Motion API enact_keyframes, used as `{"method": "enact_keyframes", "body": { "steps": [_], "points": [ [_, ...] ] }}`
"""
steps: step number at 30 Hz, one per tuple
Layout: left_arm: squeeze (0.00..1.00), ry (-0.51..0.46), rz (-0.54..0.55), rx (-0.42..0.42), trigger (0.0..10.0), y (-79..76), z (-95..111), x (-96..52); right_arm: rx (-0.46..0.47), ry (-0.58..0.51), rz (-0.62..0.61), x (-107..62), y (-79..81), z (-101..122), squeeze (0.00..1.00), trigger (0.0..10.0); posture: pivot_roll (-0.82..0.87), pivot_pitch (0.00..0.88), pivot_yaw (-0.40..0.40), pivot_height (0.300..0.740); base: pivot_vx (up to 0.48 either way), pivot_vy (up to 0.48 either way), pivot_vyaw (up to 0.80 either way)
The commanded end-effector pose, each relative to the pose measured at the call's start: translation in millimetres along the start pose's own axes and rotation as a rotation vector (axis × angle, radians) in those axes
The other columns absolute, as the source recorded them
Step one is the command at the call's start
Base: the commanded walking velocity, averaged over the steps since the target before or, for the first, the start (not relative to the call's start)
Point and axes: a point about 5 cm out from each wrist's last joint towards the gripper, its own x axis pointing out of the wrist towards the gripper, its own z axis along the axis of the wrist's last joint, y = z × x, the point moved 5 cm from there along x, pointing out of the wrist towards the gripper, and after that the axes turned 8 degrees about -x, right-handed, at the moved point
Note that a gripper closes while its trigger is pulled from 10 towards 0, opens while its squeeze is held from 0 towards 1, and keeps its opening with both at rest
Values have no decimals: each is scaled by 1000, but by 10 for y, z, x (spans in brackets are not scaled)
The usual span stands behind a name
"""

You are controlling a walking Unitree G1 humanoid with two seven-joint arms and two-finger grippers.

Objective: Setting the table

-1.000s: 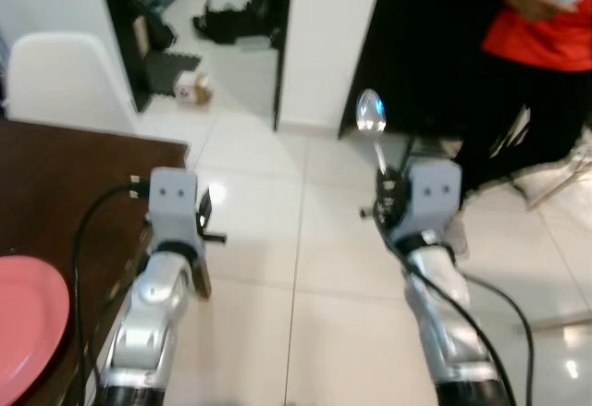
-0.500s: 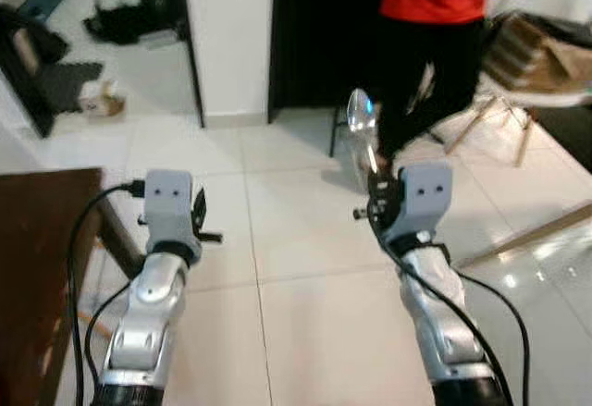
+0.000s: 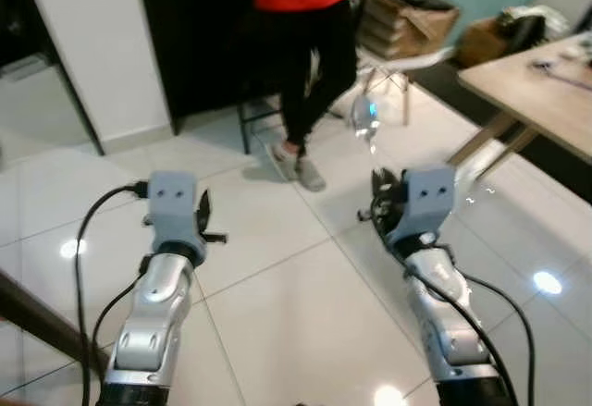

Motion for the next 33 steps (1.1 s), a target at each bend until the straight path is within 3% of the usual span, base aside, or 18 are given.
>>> {"method": "enact_keyframes", "body": {
  "steps": [1, 33],
  "points": [
    [0, 27, 16, 6, 10000, 44, -71, -23, 13, 14, -1, -20, 17, -36, 0, 10000, -62, 35, 24, 740, 0, 0, -800],
    [0, 36, 28, 12, 10000, 61, -87, -21, 12, 19, -1, -18, 18, -44, 0, 10000, -60, 37, 22, 740, 0, 0, -800]
  ]
}}
